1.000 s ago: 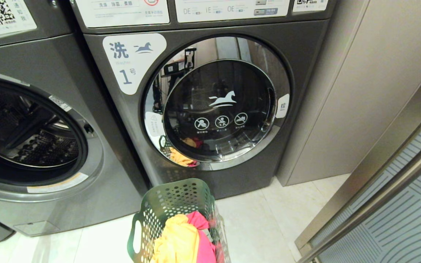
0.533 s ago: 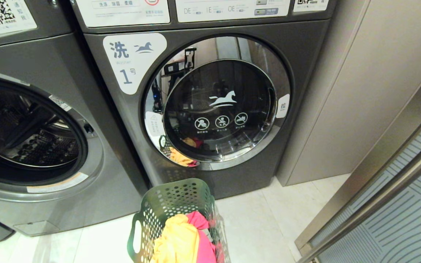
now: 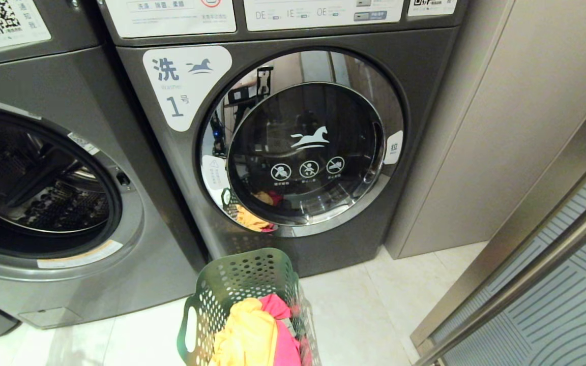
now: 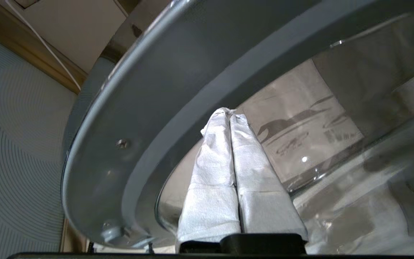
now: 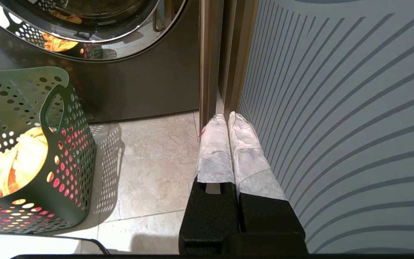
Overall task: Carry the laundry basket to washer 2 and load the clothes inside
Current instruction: Open the lid of the washing machine, then place the clothes into the washing machine
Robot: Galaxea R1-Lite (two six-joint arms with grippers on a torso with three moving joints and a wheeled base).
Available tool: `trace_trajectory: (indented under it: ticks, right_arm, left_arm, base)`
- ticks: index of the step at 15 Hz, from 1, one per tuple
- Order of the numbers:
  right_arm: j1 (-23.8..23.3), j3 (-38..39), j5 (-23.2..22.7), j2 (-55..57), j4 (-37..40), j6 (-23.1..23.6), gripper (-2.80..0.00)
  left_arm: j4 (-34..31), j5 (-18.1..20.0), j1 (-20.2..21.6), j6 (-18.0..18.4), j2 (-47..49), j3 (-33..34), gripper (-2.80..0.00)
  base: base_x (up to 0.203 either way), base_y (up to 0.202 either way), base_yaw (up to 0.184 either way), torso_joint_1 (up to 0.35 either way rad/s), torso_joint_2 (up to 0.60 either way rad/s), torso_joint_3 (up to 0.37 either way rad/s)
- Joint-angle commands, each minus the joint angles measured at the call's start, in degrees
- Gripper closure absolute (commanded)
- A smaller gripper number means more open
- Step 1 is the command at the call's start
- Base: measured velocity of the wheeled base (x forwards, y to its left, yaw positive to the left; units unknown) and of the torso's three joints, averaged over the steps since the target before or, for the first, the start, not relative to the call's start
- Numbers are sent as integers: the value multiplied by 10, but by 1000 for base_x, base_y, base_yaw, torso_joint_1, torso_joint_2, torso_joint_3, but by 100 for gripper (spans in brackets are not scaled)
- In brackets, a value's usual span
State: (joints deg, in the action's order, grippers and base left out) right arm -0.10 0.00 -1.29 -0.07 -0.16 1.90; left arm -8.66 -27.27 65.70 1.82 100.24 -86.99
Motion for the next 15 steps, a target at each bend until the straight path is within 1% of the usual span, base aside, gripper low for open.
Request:
trace_trajectory:
  ticks: [1, 4, 7, 10, 11, 14, 15]
  right_arm:
    - [0, 0, 0, 0, 0, 0, 0]
    - [0, 0, 0, 0, 0, 0, 0]
    - [0, 0, 0, 0, 0, 0, 0]
    - [0, 0, 0, 0, 0, 0, 0]
    - [0, 0, 0, 0, 0, 0, 0]
    - [0, 0, 0, 0, 0, 0, 0]
    - [0, 0, 0, 0, 0, 0, 0]
  left_arm:
    - [-1, -9, -6, 0, 46, -45, 0]
    - [-1, -17, -6, 0, 73, -83, 0]
    - [0, -68, -3, -4, 96, -117, 0]
    - [-1, -98, -4, -32, 135, -167, 0]
    - [-1, -101, -6, -43, 143, -178, 0]
    - [-3, -99, -8, -71, 143, -180, 0]
    - [-4, -100, -15, -74, 142, -181, 0]
  base:
    - [0, 0, 0, 0, 0, 0]
    - [0, 0, 0, 0, 0, 0]
    - [0, 0, 0, 0, 0, 0]
    - [0, 0, 0, 0, 0, 0]
    - [0, 0, 0, 0, 0, 0]
    - [0, 0, 0, 0, 0, 0]
    - [0, 0, 0, 0, 0, 0]
